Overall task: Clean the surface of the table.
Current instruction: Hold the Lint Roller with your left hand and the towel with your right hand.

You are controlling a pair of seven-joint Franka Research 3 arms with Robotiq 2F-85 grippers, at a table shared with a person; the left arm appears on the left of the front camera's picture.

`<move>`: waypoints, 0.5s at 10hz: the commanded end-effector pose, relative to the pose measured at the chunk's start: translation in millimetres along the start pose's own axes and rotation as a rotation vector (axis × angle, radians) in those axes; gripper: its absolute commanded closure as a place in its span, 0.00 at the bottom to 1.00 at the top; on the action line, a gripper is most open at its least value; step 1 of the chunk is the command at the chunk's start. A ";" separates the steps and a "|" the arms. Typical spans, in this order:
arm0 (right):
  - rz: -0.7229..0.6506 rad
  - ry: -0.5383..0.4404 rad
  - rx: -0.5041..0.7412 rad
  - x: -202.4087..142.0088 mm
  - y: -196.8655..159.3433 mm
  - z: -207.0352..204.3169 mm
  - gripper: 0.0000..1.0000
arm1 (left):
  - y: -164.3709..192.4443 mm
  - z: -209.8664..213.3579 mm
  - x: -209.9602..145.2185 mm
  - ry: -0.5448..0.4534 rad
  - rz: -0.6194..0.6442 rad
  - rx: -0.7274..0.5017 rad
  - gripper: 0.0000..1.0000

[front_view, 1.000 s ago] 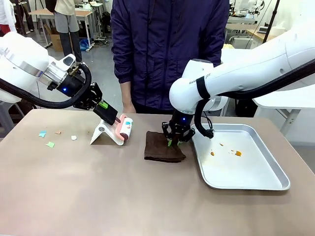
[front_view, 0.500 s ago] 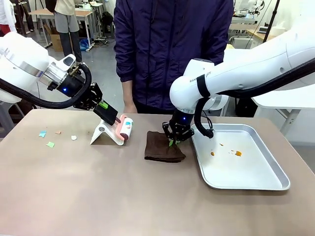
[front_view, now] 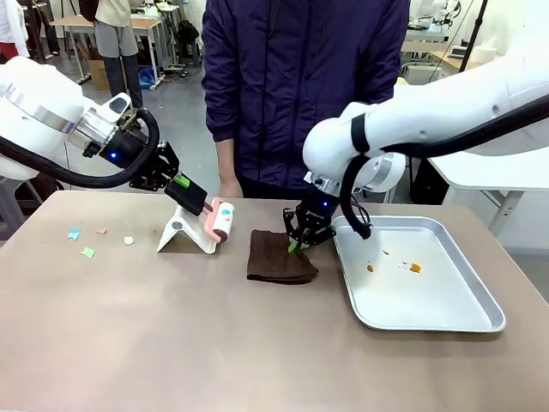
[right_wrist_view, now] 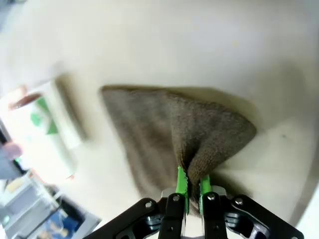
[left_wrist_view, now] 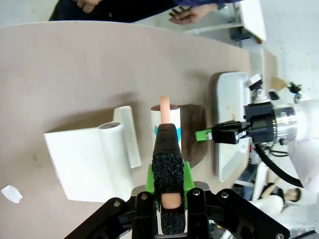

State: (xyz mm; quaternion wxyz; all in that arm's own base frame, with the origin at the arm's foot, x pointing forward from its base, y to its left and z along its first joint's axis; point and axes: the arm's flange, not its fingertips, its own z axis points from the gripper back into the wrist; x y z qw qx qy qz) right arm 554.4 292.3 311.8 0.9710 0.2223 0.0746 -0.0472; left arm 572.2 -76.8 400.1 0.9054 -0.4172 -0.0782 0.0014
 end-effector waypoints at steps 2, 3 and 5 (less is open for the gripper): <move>0.037 0.197 0.426 -6.6 -34.8 42.9 1.00 | -3.3 27.3 -4.0 0.034 0.147 -0.207 1.00; 0.026 0.250 0.553 -8.6 -44.2 57.1 1.00 | -2.5 38.6 -8.1 0.077 0.140 -0.245 0.81; 0.056 0.282 0.656 -26.2 -59.2 83.1 1.00 | 2.6 69.1 -19.6 0.057 0.126 -0.318 0.81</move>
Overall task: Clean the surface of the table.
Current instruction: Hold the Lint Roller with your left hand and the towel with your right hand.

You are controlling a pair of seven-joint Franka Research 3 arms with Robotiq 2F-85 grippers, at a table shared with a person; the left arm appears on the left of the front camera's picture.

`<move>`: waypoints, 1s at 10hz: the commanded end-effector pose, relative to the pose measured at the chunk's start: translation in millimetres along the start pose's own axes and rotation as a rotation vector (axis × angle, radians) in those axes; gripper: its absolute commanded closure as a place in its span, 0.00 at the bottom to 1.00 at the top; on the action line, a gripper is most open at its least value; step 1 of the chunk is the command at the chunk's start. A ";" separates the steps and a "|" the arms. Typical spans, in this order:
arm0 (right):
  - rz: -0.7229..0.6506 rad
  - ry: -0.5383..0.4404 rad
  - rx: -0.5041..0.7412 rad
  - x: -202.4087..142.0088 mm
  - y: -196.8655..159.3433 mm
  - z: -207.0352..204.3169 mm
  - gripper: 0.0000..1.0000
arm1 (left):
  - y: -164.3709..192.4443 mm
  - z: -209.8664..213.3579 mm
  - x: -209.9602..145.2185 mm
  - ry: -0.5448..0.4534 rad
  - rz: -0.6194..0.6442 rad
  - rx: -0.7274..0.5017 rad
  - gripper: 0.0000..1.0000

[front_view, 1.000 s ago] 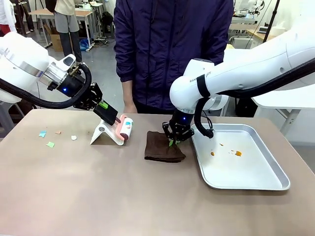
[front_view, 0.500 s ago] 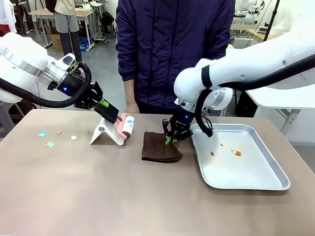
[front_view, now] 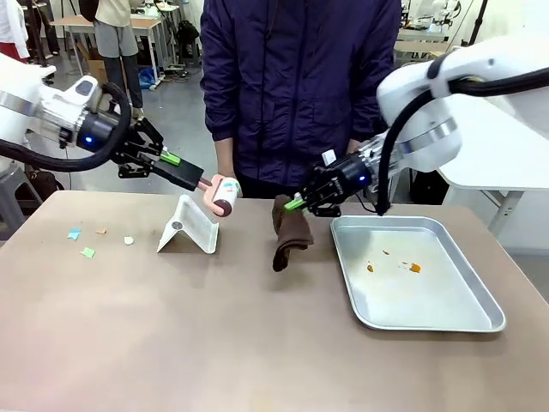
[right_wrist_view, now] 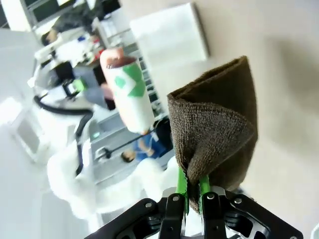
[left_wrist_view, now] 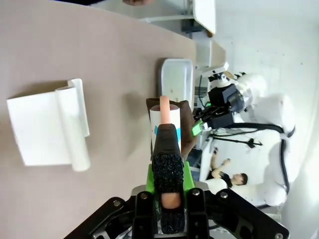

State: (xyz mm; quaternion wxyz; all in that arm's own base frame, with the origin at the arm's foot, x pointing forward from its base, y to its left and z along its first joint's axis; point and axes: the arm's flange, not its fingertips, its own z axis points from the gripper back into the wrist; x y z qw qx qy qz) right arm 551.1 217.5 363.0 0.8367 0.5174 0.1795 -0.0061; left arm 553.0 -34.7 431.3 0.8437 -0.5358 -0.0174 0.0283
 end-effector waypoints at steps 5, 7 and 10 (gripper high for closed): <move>0.038 -0.159 0.070 -142.1 -34.6 73.8 1.00 | 55.2 139.4 -70.4 -0.082 -0.008 -0.292 0.81; 0.050 -0.290 0.160 -175.0 -62.3 105.7 1.00 | 96.2 183.4 -94.8 -0.099 0.010 -0.346 0.81; 0.016 -0.361 0.197 -197.0 -99.5 160.1 1.00 | 140.6 226.3 -113.9 -0.136 0.035 -0.318 0.81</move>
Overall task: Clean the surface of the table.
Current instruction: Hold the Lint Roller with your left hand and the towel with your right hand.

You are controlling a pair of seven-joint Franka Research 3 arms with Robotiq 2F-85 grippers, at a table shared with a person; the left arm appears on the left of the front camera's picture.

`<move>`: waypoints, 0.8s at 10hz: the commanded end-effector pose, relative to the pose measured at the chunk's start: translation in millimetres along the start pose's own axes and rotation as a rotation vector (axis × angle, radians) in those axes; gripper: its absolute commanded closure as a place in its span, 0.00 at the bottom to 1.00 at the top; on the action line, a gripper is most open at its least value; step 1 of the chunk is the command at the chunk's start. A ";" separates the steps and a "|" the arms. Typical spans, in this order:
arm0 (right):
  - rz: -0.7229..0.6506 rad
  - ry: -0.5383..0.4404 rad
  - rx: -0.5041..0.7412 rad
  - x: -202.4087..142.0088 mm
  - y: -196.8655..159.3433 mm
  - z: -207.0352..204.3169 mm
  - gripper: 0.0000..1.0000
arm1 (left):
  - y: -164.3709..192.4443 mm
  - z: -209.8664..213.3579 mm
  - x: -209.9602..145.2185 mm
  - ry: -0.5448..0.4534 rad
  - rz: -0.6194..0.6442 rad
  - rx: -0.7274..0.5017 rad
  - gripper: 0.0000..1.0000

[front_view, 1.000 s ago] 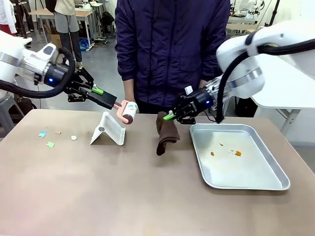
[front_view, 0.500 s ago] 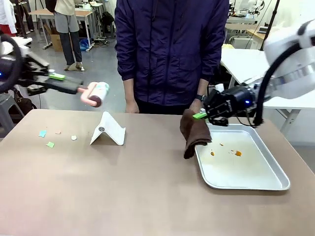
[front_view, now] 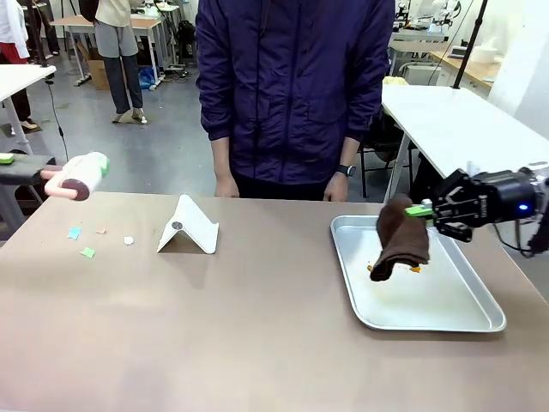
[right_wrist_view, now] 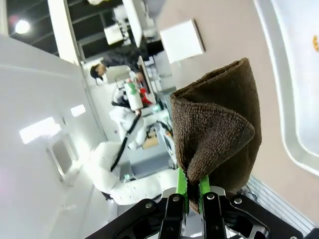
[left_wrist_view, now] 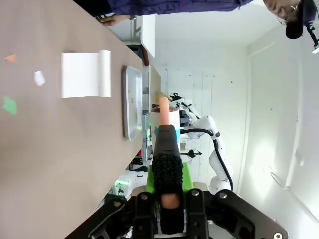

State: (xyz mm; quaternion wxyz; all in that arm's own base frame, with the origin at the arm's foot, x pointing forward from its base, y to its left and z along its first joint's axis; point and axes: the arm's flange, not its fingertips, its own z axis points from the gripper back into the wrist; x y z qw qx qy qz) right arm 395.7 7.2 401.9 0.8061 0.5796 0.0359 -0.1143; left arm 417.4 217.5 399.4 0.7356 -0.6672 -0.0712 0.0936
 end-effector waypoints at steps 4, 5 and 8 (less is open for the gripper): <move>-0.079 -0.255 0.052 3.2 -44.4 103.0 1.00 | 47.3 89.2 -26.1 -0.207 -0.004 0.052 0.81; -0.059 -0.315 0.074 5.3 -55.6 120.9 1.00 | 55.8 108.9 -29.1 -0.225 -0.008 0.015 0.81; -0.039 -0.445 0.140 4.5 -84.2 149.9 1.00 | 68.4 121.5 -31.5 -0.273 -0.074 -0.034 0.81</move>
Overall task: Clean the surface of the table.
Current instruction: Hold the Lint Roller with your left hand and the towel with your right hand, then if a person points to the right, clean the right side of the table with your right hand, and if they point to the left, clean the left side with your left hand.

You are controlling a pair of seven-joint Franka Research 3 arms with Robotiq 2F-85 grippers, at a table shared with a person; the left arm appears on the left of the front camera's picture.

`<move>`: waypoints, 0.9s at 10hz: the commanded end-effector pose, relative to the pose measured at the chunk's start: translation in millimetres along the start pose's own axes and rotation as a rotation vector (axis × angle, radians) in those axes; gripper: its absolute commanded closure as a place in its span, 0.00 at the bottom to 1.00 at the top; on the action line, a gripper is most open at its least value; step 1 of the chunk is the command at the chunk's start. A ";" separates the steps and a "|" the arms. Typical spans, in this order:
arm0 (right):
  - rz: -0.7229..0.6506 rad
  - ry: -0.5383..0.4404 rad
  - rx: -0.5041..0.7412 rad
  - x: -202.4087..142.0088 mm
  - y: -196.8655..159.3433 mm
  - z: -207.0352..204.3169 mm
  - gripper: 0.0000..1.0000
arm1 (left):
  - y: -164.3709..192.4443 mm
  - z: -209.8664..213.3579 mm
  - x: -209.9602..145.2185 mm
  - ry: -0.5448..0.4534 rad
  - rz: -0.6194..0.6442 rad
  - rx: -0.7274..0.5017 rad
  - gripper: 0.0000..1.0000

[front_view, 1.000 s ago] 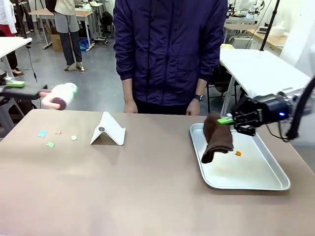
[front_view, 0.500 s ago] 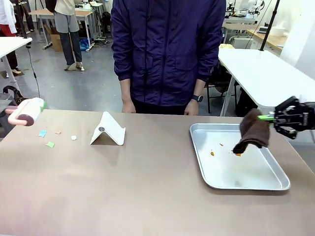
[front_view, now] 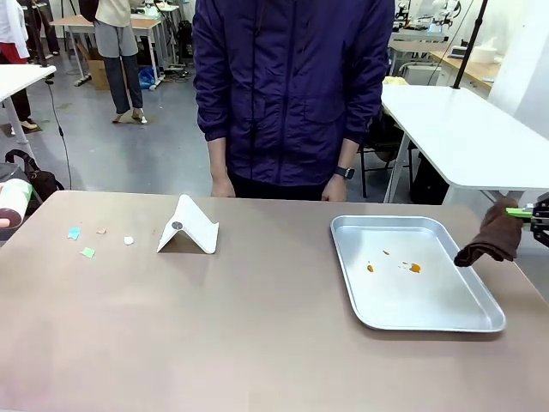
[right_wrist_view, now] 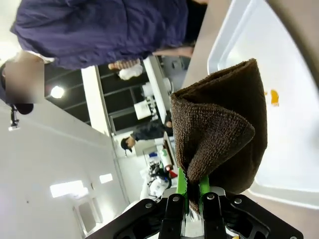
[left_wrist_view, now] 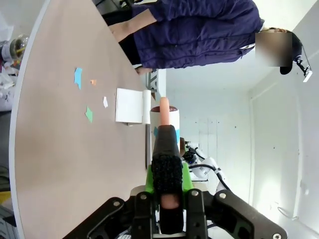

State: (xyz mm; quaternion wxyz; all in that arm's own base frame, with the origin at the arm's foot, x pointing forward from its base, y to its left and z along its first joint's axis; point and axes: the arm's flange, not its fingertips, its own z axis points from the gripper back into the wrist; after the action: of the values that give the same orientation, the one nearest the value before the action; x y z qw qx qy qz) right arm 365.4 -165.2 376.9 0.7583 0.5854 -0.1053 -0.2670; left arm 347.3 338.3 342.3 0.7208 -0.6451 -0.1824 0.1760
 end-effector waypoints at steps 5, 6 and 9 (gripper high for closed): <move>0.000 0.000 0.000 0.0 0.0 0.0 1.00 | -3.3 -0.2 -1.5 0.014 0.014 0.020 0.81; 0.000 0.000 0.000 0.0 0.0 0.0 1.00 | -3.3 -0.2 -1.5 0.014 0.014 0.020 0.81; 0.000 0.000 0.000 0.0 0.0 0.0 1.00 | -3.3 -0.2 -1.5 0.014 0.014 0.020 0.81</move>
State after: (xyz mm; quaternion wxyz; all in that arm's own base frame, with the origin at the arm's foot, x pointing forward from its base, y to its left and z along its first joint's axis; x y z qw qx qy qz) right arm 366.0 -165.4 371.1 0.7585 0.5850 -0.1163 -0.2626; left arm 347.7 337.2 339.3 0.7254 -0.6419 -0.1748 0.1764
